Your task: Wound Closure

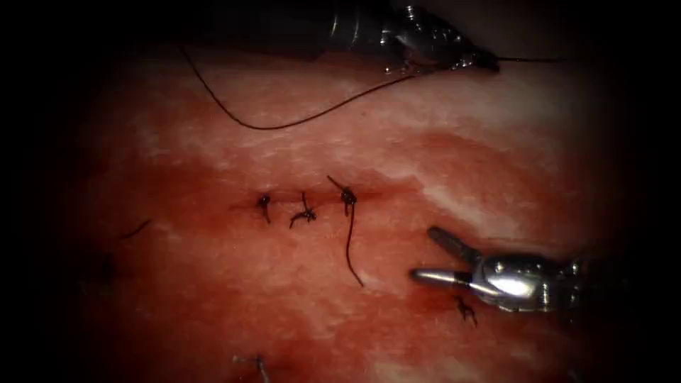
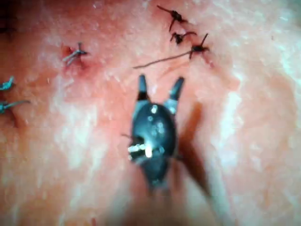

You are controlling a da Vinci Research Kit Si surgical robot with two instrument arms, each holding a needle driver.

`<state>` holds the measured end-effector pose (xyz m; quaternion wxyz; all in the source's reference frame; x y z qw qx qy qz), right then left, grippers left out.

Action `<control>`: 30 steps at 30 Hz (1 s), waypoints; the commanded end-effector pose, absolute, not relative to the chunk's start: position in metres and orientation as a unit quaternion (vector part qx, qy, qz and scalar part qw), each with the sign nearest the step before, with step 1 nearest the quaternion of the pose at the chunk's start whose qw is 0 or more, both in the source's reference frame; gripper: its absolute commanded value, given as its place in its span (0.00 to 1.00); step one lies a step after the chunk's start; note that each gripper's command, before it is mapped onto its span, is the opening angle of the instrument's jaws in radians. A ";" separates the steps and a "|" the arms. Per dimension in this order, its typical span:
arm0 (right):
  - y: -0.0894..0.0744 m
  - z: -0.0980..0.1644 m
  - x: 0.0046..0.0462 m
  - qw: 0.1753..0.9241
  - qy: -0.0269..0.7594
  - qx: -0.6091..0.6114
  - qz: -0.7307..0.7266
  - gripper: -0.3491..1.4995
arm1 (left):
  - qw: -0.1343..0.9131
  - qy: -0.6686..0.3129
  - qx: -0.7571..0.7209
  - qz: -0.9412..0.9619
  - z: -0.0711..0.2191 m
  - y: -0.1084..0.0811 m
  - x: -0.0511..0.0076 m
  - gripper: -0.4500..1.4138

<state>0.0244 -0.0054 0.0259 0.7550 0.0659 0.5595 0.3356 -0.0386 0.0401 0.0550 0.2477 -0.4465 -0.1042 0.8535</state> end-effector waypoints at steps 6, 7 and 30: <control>-0.007 0.027 0.0260 0.756 0.561 0.068 0.331 0.91 | 0.253 -0.106 -0.434 0.858 0.057 0.038 -0.0359 0.86; -0.007 0.027 0.0260 0.756 0.561 0.068 0.331 0.91 | 0.251 -0.106 -0.432 0.860 0.057 0.038 -0.0351 0.87; -0.006 0.028 0.0255 0.753 0.566 0.070 0.330 0.90 | 0.159 -0.036 -0.462 0.872 0.048 0.014 -0.0214 0.58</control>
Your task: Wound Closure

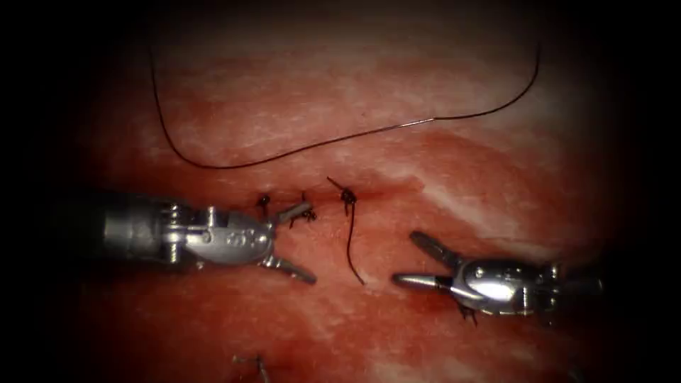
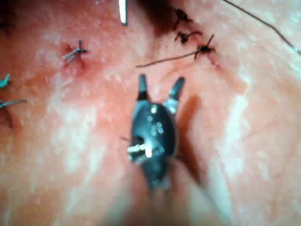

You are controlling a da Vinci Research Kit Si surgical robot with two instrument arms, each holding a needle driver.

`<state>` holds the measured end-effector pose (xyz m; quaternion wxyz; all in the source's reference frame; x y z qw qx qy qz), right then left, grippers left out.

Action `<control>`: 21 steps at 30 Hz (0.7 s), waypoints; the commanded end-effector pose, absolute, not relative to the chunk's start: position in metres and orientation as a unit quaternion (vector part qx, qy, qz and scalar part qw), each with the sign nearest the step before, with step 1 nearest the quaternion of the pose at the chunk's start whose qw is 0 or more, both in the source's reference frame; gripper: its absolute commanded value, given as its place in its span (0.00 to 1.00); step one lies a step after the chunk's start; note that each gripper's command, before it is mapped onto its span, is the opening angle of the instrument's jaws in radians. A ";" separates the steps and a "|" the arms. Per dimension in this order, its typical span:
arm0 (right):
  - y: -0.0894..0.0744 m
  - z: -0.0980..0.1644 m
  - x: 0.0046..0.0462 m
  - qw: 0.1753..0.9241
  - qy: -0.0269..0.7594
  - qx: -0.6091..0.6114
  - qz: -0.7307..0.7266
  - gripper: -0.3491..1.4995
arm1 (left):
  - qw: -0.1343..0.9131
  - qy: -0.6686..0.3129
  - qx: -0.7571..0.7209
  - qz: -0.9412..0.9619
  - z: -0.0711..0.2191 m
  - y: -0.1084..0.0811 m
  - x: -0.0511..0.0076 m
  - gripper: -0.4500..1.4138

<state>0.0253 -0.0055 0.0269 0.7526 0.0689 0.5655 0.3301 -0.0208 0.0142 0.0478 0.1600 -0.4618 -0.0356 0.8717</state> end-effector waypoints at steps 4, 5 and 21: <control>-0.006 0.028 0.0253 0.753 0.565 0.069 0.331 0.89 | 0.129 -0.015 -0.469 0.873 0.048 0.011 -0.0233 0.47; -0.006 0.028 0.0252 0.753 0.565 0.069 0.331 0.89 | 0.123 -0.010 -0.469 0.875 0.048 0.011 -0.0237 0.45; -0.005 0.028 0.0247 0.752 0.563 0.054 0.339 0.88 | 0.088 0.083 -0.422 0.898 0.053 0.011 -0.0271 0.42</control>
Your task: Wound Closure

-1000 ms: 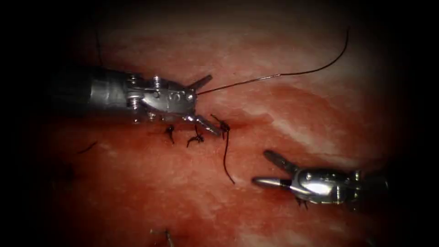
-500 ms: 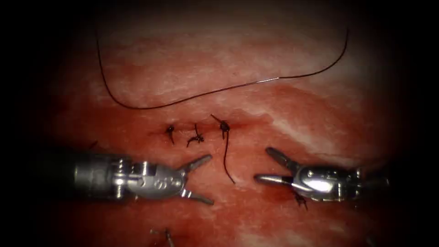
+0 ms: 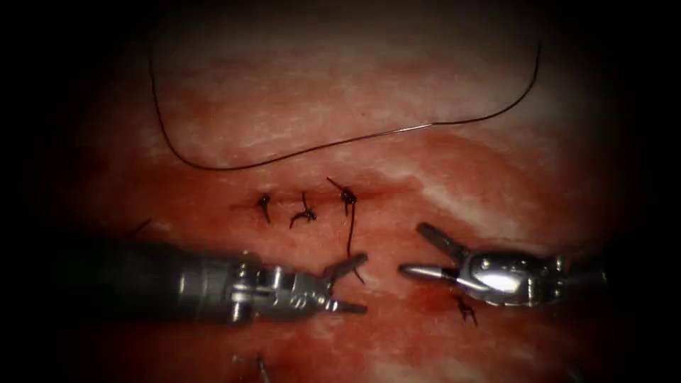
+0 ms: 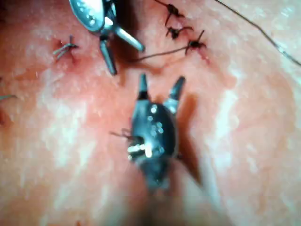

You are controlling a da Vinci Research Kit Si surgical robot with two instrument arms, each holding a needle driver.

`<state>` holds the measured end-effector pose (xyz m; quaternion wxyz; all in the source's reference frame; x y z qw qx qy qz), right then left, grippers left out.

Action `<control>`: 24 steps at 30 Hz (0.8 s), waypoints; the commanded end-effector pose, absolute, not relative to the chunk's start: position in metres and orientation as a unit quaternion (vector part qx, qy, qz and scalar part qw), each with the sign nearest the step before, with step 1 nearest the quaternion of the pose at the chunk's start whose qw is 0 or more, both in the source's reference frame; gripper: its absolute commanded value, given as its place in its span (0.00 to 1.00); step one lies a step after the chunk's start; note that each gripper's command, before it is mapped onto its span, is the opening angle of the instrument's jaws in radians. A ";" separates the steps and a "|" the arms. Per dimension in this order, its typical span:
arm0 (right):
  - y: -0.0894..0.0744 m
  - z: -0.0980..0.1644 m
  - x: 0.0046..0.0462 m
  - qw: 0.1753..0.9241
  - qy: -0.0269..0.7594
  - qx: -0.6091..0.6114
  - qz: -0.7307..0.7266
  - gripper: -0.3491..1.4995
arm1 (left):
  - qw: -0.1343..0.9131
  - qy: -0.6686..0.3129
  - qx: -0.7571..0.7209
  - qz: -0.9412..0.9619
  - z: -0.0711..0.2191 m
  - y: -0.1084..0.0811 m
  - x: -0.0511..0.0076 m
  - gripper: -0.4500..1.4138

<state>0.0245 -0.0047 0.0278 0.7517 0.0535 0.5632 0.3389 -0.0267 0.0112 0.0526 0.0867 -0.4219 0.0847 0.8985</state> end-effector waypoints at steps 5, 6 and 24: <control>-0.005 0.028 0.0248 0.752 0.562 0.054 0.340 0.88 | 0.096 0.087 -0.413 0.901 0.054 0.011 -0.0272 0.39; -0.005 0.028 0.0248 0.752 0.562 0.054 0.340 0.88 | 0.097 0.087 -0.413 0.901 0.054 0.011 -0.0274 0.36; -0.003 0.031 0.0275 0.802 0.592 -0.024 0.080 0.73 | 0.097 0.072 -0.473 0.873 0.052 0.015 -0.0248 0.00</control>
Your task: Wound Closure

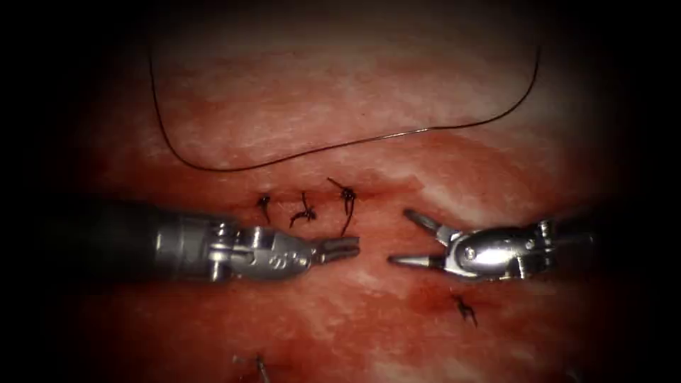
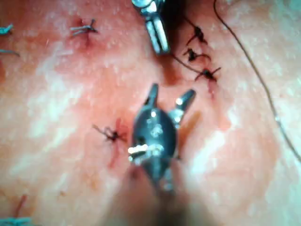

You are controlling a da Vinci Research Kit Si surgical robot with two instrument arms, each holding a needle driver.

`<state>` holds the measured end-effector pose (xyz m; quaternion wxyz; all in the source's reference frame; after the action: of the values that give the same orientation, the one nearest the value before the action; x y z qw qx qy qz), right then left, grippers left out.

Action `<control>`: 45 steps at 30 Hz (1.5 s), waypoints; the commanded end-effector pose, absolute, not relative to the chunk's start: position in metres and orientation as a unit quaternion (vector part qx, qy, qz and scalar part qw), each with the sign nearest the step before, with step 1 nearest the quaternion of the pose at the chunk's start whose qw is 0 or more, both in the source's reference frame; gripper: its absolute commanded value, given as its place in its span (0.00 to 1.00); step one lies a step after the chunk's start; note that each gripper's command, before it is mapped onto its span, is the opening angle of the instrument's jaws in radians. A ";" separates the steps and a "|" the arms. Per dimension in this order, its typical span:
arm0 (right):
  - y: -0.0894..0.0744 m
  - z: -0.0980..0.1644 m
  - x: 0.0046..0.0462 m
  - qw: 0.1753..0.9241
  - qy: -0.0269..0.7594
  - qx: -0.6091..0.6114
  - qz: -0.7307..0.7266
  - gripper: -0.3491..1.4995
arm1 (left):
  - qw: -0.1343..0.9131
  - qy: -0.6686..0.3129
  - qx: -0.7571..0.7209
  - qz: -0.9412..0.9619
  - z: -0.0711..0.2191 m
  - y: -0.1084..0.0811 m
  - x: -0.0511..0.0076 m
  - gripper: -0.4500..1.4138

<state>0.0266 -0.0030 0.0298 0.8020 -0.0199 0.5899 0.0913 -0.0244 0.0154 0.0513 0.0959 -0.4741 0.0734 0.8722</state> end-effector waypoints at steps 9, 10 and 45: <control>-0.002 0.032 0.0317 0.766 0.632 -0.103 -0.060 0.75 | 0.111 0.068 -0.472 0.872 0.052 0.015 -0.0254 0.00; -0.002 0.032 0.0321 0.764 0.633 -0.106 -0.066 0.75 | 0.111 0.068 -0.472 0.872 0.052 0.015 -0.0255 0.00; -0.002 0.035 0.0387 0.765 0.595 -0.136 -0.205 0.31 | 0.118 0.041 -0.463 0.878 0.052 0.014 -0.0261 0.00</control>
<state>0.0383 -0.0013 0.0344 0.7747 -0.1384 0.5814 -0.2068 -0.0257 0.0146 0.0513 0.1173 -0.4632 0.0418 0.8775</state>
